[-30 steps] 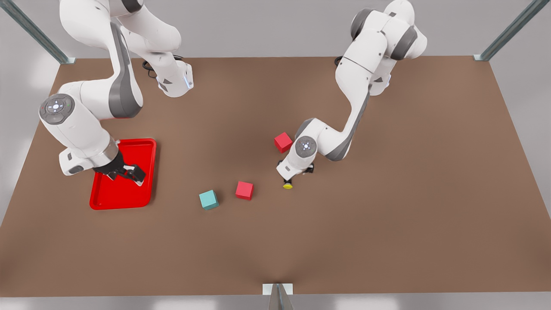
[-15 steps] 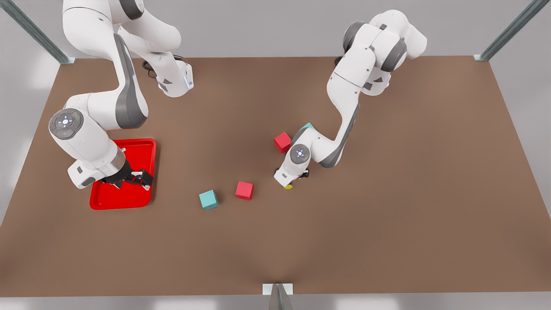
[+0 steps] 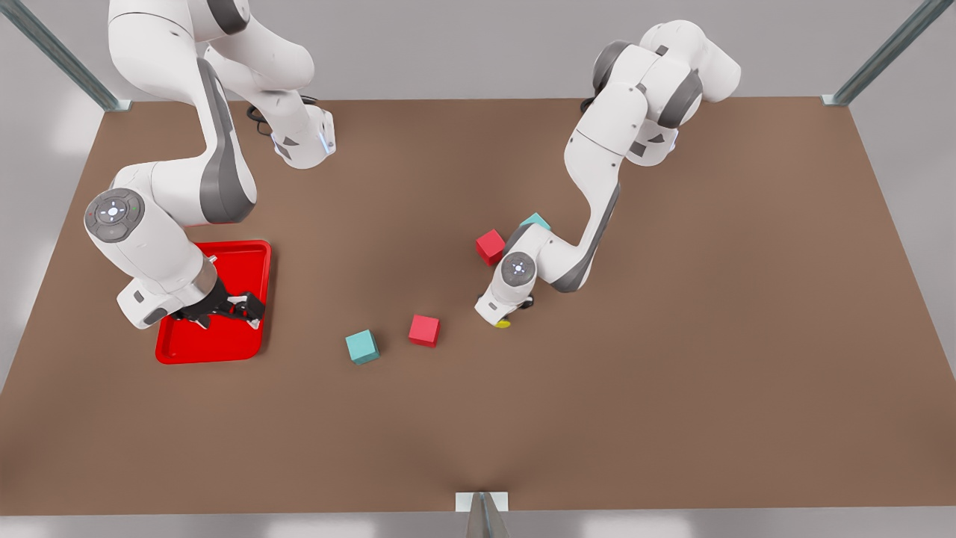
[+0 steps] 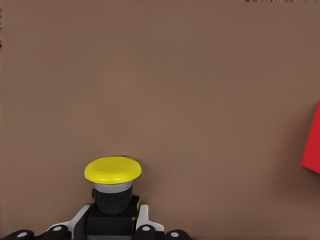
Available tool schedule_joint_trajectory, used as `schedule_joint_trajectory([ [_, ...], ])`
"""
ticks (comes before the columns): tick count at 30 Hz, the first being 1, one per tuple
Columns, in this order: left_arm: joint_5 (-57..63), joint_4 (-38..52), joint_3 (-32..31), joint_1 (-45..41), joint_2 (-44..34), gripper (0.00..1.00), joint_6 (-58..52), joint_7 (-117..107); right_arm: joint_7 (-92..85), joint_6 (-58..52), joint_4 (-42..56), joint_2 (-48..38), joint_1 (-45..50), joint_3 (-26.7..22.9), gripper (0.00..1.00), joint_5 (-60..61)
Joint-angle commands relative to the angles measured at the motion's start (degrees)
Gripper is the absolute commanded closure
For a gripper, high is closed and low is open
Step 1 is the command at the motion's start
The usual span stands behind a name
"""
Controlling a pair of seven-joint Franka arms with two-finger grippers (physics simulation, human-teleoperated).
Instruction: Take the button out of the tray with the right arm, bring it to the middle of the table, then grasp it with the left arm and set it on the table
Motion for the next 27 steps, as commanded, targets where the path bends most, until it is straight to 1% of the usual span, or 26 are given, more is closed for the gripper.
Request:
schedule_joint_trajectory([
  [1, 0.0, 0.03, 0.0, 0.0, -0.07, 0.46, 0.04, -0.45, -2.86, -0.02, 0.03, -0.06, 0.0, 0.02, 0.0, 0.04],
  [3, -0.09, 0.11, 0.0, -0.08, -0.15, 0.49, -0.05, -0.54, -2.86, -0.02, 0.03, -0.06, 0.0, 0.02, 0.0, 0.04],
  [5, -0.09, 0.11, 0.0, -0.17, -0.15, 0.55, -0.13, -0.54, -2.86, -0.02, 0.03, -0.06, 0.0, 0.02, 0.0, 0.04],
  [8, -0.09, 1.87, 0.09, -0.08, -0.33, 0.55, -1.45, -0.54, -2.86, -0.02, 0.03, -0.06, -0.09, 0.02, 0.0, 0.04],
  [10, -0.18, 3.72, 0.44, 0.18, -0.77, 0.55, -6.19, -0.62, -2.86, -0.02, 0.03, -0.06, -0.09, 0.02, 0.0, 0.04],
  [11, -0.18, 5.21, 4.3, -0.52, -1.38, 0.55, -11.64, -2.03, -2.86, -0.02, 0.03, -0.06, -0.09, 0.02, 0.0, 0.04],
  [12, 1.74, 7.66, 9.47, -2.71, -1.38, 0.55, -18.04, -5.09, -2.86, -0.02, 0.03, -0.06, -0.09, 0.02, 0.0, 0.04],
  [13, 4.13, 8.99, 13.27, -3.42, -1.38, 0.55, -22.98, -8.61, -2.86, -0.02, 0.03, -0.06, -0.09, 0.02, 0.0, 0.04],
  [14, 6.76, 9.08, 15.29, -3.42, -1.38, 0.55, -24.13, -18.25, -2.86, -0.02, 0.03, -0.06, -0.09, 0.02, 0.0, 0.04],
  [16, 10.96, 9.34, 19.33, -3.42, -1.21, 0.55, -24.13, -45.48, -2.86, -0.02, 0.03, -0.06, -0.18, 0.02, 0.0, 0.04],
  [17, 18.26, 10.31, 19.34, -3.07, -1.03, 0.54, -24.13, -59.91, -2.86, -0.02, 0.03, -0.06, -0.18, 0.02, 0.0, 0.04],
  [19, 28.2, 10.22, 19.69, -2.98, -0.42, 0.54, -26.84, -76.27, -2.86, -0.02, 0.03, -0.06, -0.18, 0.02, 0.0, 0.04],
  [20, 32.59, 10.22, 19.69, -2.98, -0.42, 0.54, -29.75, -85.84, -2.86, -0.02, 0.03, -0.06, -0.18, 0.02, 0.0, 0.04],
  [22, 40.42, 10.05, 19.69, -2.19, 0.46, 0.54, -31.77, -106.51, -2.86, -0.02, 0.03, -0.06, -0.18, 0.02, 0.0, 0.04],
  [25, 49.92, 6.97, 19.6, -1.58, 3.8, 0.54, -41.0, -119.97, -2.86, -0.02, 0.03, -0.06, -0.18, 0.02, 0.0, 0.04],
  [27, 53.35, 6.97, 19.6, -1.75, 5.82, 0.54, -42.5, -126.74, -2.86, -0.02, 0.03, -0.06, -0.18, 0.02, 0.0, 0.04],
])
